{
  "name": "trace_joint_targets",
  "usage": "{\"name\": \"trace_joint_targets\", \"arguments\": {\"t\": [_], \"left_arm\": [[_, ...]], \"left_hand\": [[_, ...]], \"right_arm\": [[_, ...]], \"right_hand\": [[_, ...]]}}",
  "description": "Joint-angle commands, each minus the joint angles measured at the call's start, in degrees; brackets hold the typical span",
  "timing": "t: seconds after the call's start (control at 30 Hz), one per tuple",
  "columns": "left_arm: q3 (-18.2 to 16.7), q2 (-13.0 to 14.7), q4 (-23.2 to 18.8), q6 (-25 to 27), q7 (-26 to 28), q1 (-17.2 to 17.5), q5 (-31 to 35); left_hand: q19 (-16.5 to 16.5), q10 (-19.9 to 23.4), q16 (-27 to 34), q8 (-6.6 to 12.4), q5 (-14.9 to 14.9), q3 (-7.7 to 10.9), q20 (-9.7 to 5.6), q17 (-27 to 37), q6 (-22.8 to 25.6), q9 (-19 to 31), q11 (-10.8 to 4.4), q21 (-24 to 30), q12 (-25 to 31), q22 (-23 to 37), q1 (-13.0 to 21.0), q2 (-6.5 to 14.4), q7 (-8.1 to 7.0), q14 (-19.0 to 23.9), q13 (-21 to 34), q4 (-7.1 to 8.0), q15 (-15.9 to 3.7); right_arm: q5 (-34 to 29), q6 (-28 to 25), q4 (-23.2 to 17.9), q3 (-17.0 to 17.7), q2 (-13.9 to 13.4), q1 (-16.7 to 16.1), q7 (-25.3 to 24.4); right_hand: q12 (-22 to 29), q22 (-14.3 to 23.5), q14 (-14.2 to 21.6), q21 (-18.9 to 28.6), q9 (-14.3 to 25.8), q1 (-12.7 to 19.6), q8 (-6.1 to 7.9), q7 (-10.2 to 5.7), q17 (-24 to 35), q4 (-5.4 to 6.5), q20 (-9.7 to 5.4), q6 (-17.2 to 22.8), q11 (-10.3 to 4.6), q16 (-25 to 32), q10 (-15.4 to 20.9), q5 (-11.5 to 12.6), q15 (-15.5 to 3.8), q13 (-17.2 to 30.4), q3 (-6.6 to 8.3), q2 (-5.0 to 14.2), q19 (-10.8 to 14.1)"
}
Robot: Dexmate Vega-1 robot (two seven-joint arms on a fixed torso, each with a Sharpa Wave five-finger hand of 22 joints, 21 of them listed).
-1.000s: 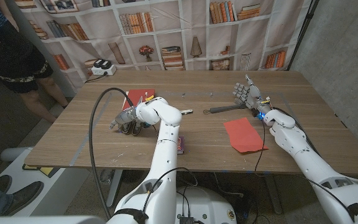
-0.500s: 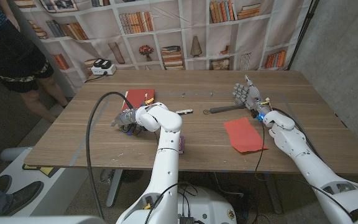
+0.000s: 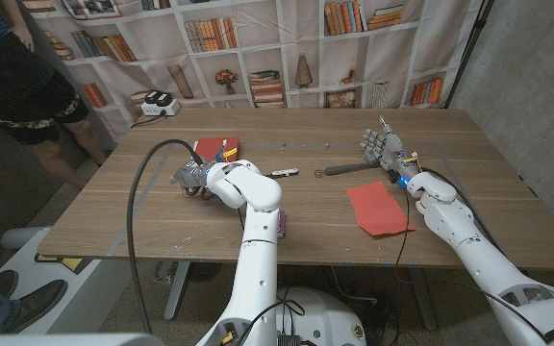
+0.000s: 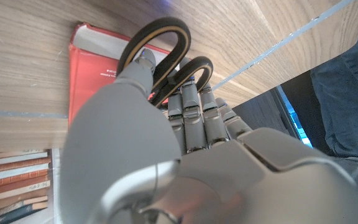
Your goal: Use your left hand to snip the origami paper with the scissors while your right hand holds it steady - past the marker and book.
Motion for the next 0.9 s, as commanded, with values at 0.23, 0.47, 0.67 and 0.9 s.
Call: {"name": "trace_joint_targets", "arguments": {"t": [0.23, 0.47, 0.67, 0.9], "left_arm": [[5.3, 6.8, -14.0, -7.9, 7.9, 5.4, -12.5], [7.1, 11.7, -15.0, -8.9, 17.4, 5.4, -21.2], [8.4, 15.0, -14.3, -8.7, 21.9, 4.0, -25.7], [8.7, 18.8, -15.9, -10.6, 25.2, 3.3, -35.5]], "left_hand": [[0.7, 8.5, 0.0, 0.59, 0.2, 2.48, -0.71, 0.1, 5.0, 0.8, -9.83, -0.2, 0.9, 0.2, 1.8, 2.3, -2.79, 8.1, 1.9, 2.58, -7.62], [1.5, 8.3, -0.5, 0.77, 0.2, 2.32, -1.71, 0.1, 5.1, 1.3, -10.75, -0.1, 1.2, 0.2, 1.0, 2.0, -3.78, 7.3, 3.1, 3.05, -8.56], [0.7, 8.4, -0.7, 0.88, 0.2, 2.31, -2.25, 0.1, 5.2, 1.7, -11.27, -0.4, 1.4, 0.3, 0.6, 2.0, -4.17, 6.2, 3.8, 3.30, -8.71], [0.8, 8.7, -0.5, 0.97, 0.3, 2.43, -2.46, 0.2, 5.2, 2.0, -11.11, -0.5, 1.7, 0.2, 0.4, 2.2, -4.53, 6.5, 4.3, 3.52, -9.06]], "right_arm": [[0.0, 0.9, -2.3, 0.0, -0.3, -0.9, -0.9], [0.0, 1.9, -2.6, 0.1, -0.2, -1.3, -1.0], [0.0, 2.1, -4.2, 0.4, -0.7, -2.2, -1.6], [0.0, 2.2, -6.0, 0.7, -1.5, -3.2, -2.4]], "right_hand": [[-0.1, 0.3, -0.1, 0.2, 0.3, -0.1, 0.14, -0.12, 0.2, -0.30, 0.16, 0.3, 0.40, 0.2, -0.1, -0.2, 0.33, 0.3, 0.15, 0.26, -0.1], [-0.1, 0.3, -0.1, 0.2, 0.3, -0.1, 0.15, -0.09, 0.2, -0.34, 0.10, 0.3, 0.37, 0.2, 0.0, -0.2, 0.38, 0.3, 0.13, 0.28, -0.1], [-0.1, 0.3, -0.1, 0.3, 0.3, 0.0, 0.16, -0.07, 0.2, -0.38, 0.09, 0.3, 0.34, 0.2, 0.0, -0.2, 0.35, 0.3, 0.14, 0.30, -0.1], [-0.1, 0.3, -0.1, 0.3, 0.3, 0.0, 0.16, -0.03, 0.2, -0.43, 0.04, 0.3, 0.38, 0.2, 0.1, -0.2, 0.27, 0.3, 0.13, 0.33, 0.0]]}}
